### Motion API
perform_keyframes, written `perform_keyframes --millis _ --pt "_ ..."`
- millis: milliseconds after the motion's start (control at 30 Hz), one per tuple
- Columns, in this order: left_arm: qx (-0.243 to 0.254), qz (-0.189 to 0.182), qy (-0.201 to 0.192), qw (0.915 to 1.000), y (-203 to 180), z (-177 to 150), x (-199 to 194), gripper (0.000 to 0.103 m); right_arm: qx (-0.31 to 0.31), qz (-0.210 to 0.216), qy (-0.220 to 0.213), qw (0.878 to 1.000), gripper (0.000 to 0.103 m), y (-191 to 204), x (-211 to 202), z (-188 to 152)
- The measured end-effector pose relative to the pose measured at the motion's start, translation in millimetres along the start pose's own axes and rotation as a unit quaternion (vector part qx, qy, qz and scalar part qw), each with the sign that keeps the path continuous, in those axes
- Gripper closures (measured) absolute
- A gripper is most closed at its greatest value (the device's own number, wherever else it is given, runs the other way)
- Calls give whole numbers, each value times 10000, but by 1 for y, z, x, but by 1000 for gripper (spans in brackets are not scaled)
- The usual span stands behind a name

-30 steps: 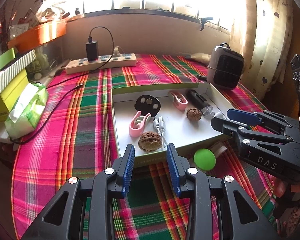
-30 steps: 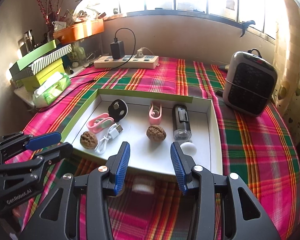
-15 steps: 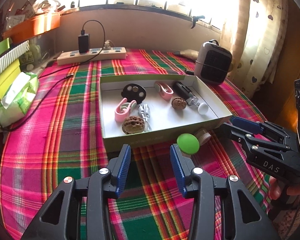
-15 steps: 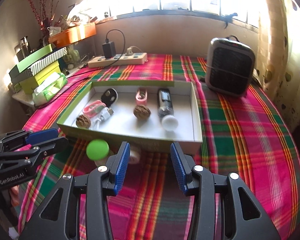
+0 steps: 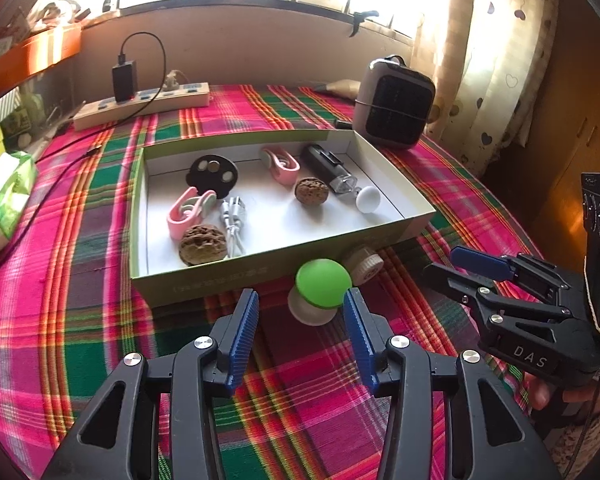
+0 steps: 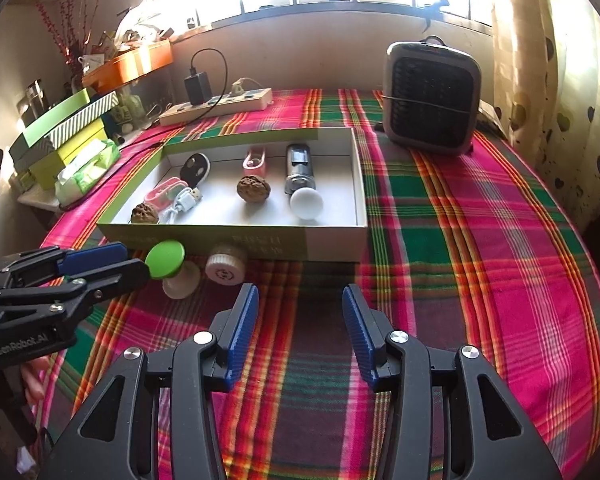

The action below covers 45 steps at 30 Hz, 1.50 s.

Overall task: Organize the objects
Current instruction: 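Withdraw both tools from the box toward the green-topped object and white container, then close the left gripper on the green-topped white mushroom-shaped object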

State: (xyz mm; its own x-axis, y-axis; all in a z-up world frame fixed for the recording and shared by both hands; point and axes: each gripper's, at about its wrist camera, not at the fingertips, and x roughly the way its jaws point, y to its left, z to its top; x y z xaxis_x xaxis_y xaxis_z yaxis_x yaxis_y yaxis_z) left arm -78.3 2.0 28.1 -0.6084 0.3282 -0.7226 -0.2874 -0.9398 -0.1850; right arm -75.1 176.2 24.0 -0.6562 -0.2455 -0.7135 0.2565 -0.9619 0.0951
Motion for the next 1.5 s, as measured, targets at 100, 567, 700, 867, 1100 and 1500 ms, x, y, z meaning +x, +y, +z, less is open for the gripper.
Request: perform_keyframes --millis 100,567,700,867,1100,1500 --pt "33 13 25 10000 -4 2 5 60 18 5 -19 10000 57 -2 -2 0" --pt "92 155 128 9998 -10 10 25 60 61 81 75 9999 57 -6 3 -3" --pt "87 150 159 9997 -10 10 27 61 60 103 91 9999 57 -6 5 -2" --pt "96 97 152 9998 -11 9 27 68 51 107 115 9999 57 -5 6 -2" --pt "76 46 139 9999 -13 9 26 72 54 76 127 9999 57 -4 6 -3" --pt "-58 130 109 9998 1 2 15 72 -66 232 172 9996 57 12 11 1"
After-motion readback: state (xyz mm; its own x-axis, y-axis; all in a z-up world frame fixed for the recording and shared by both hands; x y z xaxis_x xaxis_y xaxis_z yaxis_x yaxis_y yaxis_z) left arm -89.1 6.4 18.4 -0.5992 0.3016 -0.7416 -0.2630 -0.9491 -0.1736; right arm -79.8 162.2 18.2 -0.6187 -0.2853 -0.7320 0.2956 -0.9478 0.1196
